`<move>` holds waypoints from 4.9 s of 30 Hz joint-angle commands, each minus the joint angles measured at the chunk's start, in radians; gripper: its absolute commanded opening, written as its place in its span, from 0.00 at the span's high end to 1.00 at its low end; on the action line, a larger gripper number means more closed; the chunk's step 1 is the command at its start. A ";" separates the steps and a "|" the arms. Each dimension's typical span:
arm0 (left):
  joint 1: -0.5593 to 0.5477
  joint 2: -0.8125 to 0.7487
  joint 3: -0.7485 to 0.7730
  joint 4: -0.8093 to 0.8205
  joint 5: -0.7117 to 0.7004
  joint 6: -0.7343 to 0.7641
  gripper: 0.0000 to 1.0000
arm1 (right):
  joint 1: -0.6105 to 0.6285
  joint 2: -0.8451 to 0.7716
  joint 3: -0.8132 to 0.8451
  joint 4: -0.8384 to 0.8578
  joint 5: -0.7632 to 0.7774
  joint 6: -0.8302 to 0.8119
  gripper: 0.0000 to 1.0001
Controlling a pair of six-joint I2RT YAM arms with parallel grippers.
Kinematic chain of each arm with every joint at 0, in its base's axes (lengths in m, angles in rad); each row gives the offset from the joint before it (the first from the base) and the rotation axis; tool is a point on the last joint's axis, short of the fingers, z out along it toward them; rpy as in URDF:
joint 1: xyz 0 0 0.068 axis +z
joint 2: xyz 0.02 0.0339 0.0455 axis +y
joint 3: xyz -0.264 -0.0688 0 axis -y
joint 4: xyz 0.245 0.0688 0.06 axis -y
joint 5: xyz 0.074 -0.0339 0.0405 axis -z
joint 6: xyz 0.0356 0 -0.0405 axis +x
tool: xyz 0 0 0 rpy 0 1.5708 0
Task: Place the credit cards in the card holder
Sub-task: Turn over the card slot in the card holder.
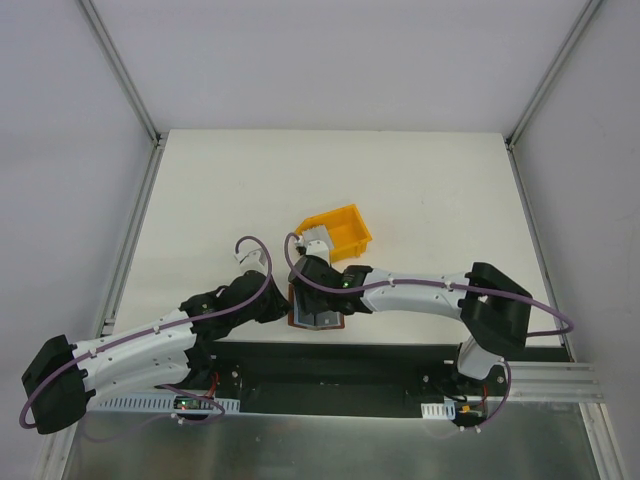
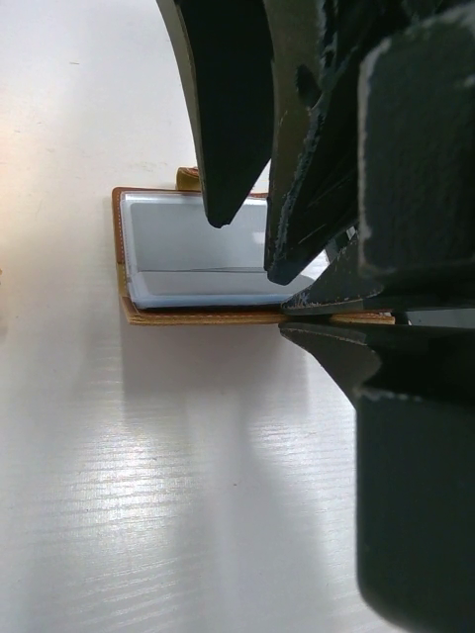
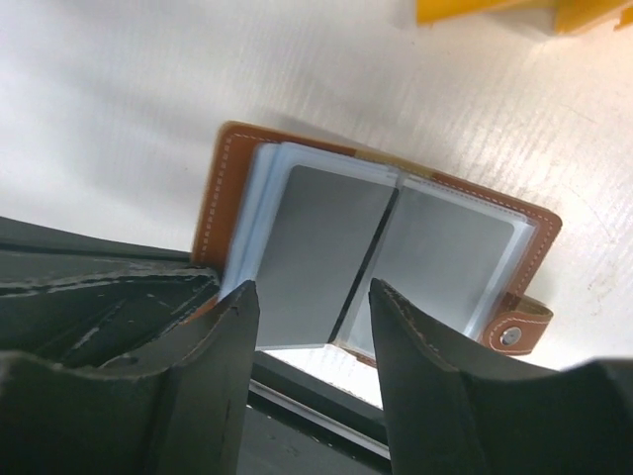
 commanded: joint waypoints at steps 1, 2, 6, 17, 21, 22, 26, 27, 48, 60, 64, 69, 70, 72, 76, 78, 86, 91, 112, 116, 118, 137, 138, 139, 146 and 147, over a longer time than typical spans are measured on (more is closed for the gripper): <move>-0.012 -0.003 0.028 0.025 0.002 0.005 1.00 | 0.002 -0.051 0.002 0.060 -0.025 0.003 0.48; -0.011 -0.001 0.028 0.024 0.001 0.005 1.00 | 0.004 -0.046 0.002 0.066 -0.028 0.003 0.47; -0.011 -0.009 0.026 0.024 -0.001 0.008 1.00 | -0.001 -0.022 0.003 0.071 -0.043 0.008 0.47; -0.011 -0.012 0.019 0.024 -0.004 -0.003 1.00 | -0.006 -0.086 -0.041 0.085 0.001 0.011 0.48; -0.012 -0.009 0.019 0.024 -0.001 -0.001 1.00 | -0.021 -0.085 -0.061 0.085 -0.008 0.029 0.50; -0.011 -0.007 0.020 0.024 -0.001 -0.001 1.00 | -0.021 -0.080 -0.061 0.088 -0.014 0.031 0.50; -0.012 -0.004 0.023 0.024 -0.001 0.000 1.00 | -0.022 -0.063 -0.061 0.114 -0.040 0.031 0.50; -0.012 -0.004 0.023 0.024 -0.001 0.000 1.00 | -0.022 -0.060 -0.058 0.115 -0.045 0.029 0.50; -0.012 0.005 0.028 0.025 -0.001 0.000 1.00 | -0.027 -0.023 -0.029 0.134 -0.086 0.021 0.47; -0.012 0.011 0.035 0.030 0.002 0.003 1.00 | -0.024 0.004 -0.015 0.122 -0.091 0.026 0.46; -0.012 0.013 0.037 0.033 0.002 0.005 1.00 | -0.019 0.027 0.022 0.059 -0.069 0.021 0.45; -0.012 0.008 0.040 0.036 0.004 0.006 1.00 | -0.006 0.047 0.051 0.020 -0.040 0.021 0.42; -0.011 0.007 0.039 0.036 0.004 0.005 1.00 | -0.006 0.049 0.052 0.019 -0.037 0.023 0.42; -0.012 0.003 0.037 0.036 0.004 0.005 1.00 | -0.004 0.054 0.057 0.023 -0.042 0.027 0.40; -0.012 -0.003 0.034 0.036 0.002 0.003 1.00 | 0.001 0.070 0.066 0.027 -0.051 0.027 0.38; -0.012 -0.001 0.035 0.036 0.002 0.003 1.00 | 0.001 0.078 0.068 0.025 -0.051 0.027 0.39; -0.012 -0.009 0.029 0.036 0.002 0.002 1.00 | 0.004 0.072 0.091 -0.041 -0.003 0.017 0.49; -0.011 -0.012 0.023 0.036 0.002 0.002 1.00 | 0.007 0.034 0.100 -0.095 0.058 0.001 0.50; -0.011 -0.020 -0.001 0.038 0.004 -0.006 1.00 | 0.007 -0.060 0.062 -0.168 0.142 -0.008 0.62; -0.012 -0.021 -0.007 0.036 0.005 -0.009 1.00 | 0.001 -0.089 0.022 -0.170 0.152 0.006 0.63; -0.011 -0.021 -0.009 0.036 0.004 -0.009 1.00 | -0.003 -0.104 0.008 -0.179 0.152 0.015 0.63; -0.011 -0.018 -0.020 0.036 0.002 -0.020 1.00 | -0.078 -0.175 -0.112 -0.113 0.070 -0.006 0.60; -0.012 -0.018 -0.020 0.038 0.002 -0.018 1.00 | -0.079 -0.163 -0.104 -0.109 0.063 -0.014 0.58; -0.012 -0.015 -0.018 0.036 0.002 -0.018 1.00 | -0.081 -0.144 -0.093 -0.112 0.058 -0.019 0.57; -0.011 -0.015 -0.017 0.036 -0.001 -0.018 1.00 | -0.111 -0.062 -0.070 -0.131 0.043 -0.043 0.55; -0.012 -0.015 -0.017 0.036 0.001 -0.018 1.00 | -0.114 -0.057 -0.066 -0.144 0.052 -0.045 0.55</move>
